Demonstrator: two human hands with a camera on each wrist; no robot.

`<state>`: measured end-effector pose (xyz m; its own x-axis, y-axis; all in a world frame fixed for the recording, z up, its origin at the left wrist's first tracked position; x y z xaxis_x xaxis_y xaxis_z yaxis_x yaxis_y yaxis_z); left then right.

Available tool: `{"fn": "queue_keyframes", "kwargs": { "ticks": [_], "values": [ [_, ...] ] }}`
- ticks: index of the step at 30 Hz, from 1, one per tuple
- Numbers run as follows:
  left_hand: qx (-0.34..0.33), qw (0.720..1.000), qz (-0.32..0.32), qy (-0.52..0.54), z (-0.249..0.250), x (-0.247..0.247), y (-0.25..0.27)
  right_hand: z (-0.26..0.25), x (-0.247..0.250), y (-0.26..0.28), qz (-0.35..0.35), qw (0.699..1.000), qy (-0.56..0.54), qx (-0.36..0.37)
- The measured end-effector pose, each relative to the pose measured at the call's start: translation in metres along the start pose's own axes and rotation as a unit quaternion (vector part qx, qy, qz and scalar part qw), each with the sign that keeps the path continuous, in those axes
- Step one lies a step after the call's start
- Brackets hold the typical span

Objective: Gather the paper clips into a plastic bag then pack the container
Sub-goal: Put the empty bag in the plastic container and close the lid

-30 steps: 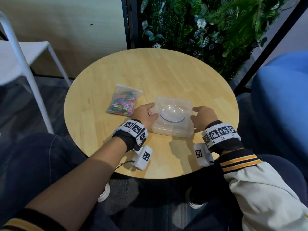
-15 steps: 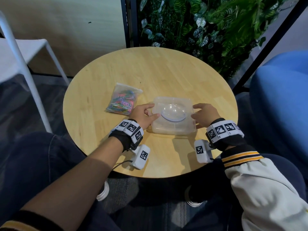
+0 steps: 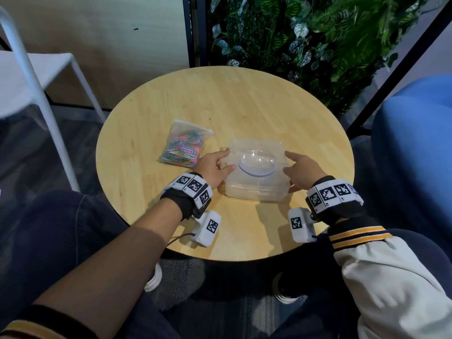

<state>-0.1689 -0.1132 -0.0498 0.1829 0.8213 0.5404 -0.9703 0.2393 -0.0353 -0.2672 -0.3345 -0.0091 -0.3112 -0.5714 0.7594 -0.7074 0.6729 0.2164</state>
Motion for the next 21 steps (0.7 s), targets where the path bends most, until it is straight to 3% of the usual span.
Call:
{"fn": "queue_keyframes", "kwargs": {
  "ticks": [7,12,16,21],
  "values": [
    [0.044,0.999,-0.018,0.005,0.004,0.004,0.002,0.005,0.003,-0.002,0.004,0.996,-0.082,-0.046],
    [0.153,0.988,0.015,0.034,0.018,0.004,-0.003,0.001,0.003,0.001,0.049,0.996,-0.069,-0.039],
    [0.247,0.964,0.004,0.100,0.020,0.007,-0.005,0.003,0.011,0.002,0.022,0.983,-0.150,-0.106],
    [0.217,0.972,0.046,0.077,0.014,0.003,-0.006,0.007,0.011,0.005,0.044,0.970,-0.190,-0.142]
  ]
}}
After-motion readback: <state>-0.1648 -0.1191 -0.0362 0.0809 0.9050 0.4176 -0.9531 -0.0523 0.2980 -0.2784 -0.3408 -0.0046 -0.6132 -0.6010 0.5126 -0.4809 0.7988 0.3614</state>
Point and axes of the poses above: each hand's wrist, its own y-axis away from the middle knuckle, its own x-axis out of the back of the hand, z = x × y, the point moved 1 cm from there along -y, towards the middle knuckle, and after that the axes turned 15 degrees about z, right-handed, at the moved point
